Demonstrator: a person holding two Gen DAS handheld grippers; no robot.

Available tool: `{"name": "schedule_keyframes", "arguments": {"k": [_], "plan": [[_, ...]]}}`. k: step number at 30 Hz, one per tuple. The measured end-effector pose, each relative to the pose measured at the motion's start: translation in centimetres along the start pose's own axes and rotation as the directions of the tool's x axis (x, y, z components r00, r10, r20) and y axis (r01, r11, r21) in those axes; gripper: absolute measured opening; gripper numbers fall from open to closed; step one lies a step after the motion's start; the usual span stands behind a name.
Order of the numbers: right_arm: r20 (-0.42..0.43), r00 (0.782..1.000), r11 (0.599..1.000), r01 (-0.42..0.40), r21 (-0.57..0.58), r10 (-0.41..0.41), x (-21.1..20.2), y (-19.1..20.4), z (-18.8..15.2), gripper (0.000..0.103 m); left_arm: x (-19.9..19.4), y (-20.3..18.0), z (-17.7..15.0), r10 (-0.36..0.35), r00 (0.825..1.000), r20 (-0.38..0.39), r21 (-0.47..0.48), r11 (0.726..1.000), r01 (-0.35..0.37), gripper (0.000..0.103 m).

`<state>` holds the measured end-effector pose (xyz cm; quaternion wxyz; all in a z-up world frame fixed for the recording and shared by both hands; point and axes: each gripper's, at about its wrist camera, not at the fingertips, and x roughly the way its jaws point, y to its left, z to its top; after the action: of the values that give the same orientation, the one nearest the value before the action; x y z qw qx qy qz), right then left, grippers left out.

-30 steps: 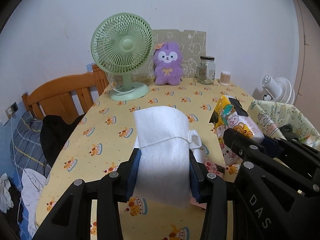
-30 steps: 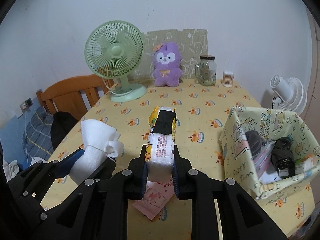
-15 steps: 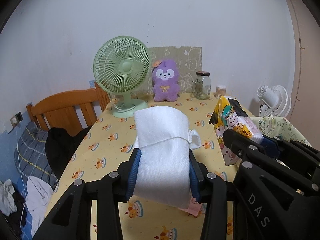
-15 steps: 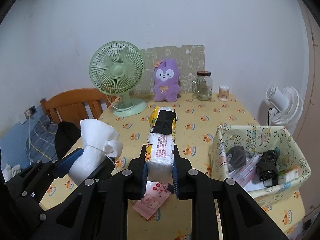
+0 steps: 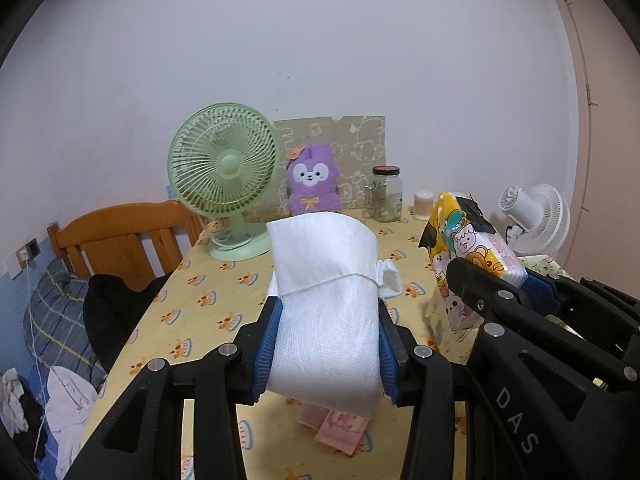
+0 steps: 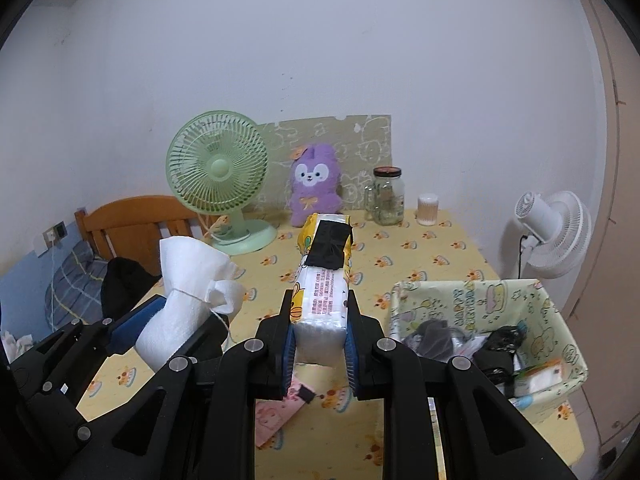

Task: Organize soft objects
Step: 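Lift and carry the cloth bundle and tissue pack toward the box with both tools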

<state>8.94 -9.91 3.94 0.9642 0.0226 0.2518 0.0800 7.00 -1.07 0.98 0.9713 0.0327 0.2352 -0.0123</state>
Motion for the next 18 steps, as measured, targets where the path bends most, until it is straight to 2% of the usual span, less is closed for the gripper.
{"name": "schedule_keyframes", "arguments": {"k": [18], "plan": [[0.031,0.996,0.996,0.082,0.038,-0.084,-1.2,-5.6,0.9,0.024,0.5,-6.1,1.9,-0.078,0.996,0.030,0.045,0.996,0.077,0.045]]}}
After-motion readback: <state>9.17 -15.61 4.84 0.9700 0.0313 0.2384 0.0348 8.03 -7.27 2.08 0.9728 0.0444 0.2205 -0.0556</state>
